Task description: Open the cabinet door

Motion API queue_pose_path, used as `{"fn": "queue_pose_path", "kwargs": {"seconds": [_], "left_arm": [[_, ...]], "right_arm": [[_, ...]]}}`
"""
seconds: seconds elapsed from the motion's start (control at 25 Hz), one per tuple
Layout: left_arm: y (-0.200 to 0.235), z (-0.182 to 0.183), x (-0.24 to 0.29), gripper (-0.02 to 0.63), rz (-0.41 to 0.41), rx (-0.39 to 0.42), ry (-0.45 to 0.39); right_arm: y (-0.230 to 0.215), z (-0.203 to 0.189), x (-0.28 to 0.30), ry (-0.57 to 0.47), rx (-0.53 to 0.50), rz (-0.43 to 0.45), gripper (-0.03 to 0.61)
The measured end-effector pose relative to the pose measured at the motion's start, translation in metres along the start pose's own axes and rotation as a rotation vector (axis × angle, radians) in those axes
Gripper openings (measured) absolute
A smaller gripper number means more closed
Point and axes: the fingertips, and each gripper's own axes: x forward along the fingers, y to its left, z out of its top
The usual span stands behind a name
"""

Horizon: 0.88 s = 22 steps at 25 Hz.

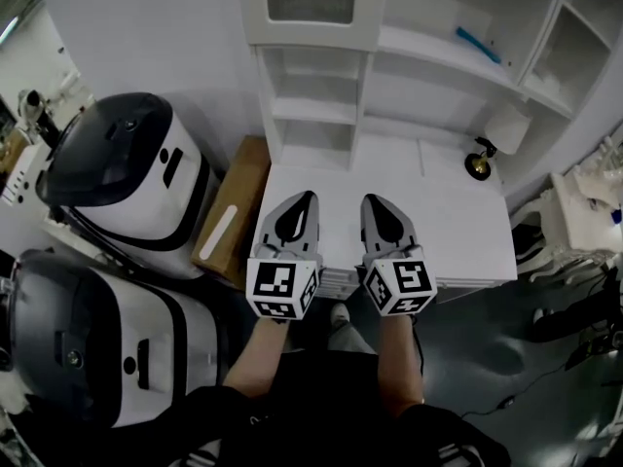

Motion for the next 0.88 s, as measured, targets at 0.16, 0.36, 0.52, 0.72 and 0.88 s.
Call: {"fn": "queue_pose_path", "kwargs": {"seconds": [0.16, 0.36, 0.52, 0.72, 0.88], "left_arm": [[0.007, -0.001, 0.035, 0.011, 0.015, 0.011, 0.009], [0.007, -0.003, 0.073, 0.011, 0.022, 0.018, 0.016], [0.002, 0.006, 0.1, 0.011, 0.024, 0.037, -0.008], [-0.002, 0.006, 0.131, 0.011, 0.037, 0.032, -0.031], [-0.011, 0.014, 0.153, 0.011, 0.038, 0.032, -0.066]], "right_arm": [[-0.024, 0.003, 0.035, -0.007, 0.015, 0.022, 0.02], [-0.051, 0.007, 0.067, -0.007, 0.019, 0.043, 0.02], [-0.071, 0.019, 0.083, -0.023, 0.01, 0.064, 0.02], [-0.096, 0.031, 0.097, -0.046, -0.035, 0.089, 0.02], [-0.118, 0.046, 0.099, -0.073, -0.057, 0.095, 0.02]]}}
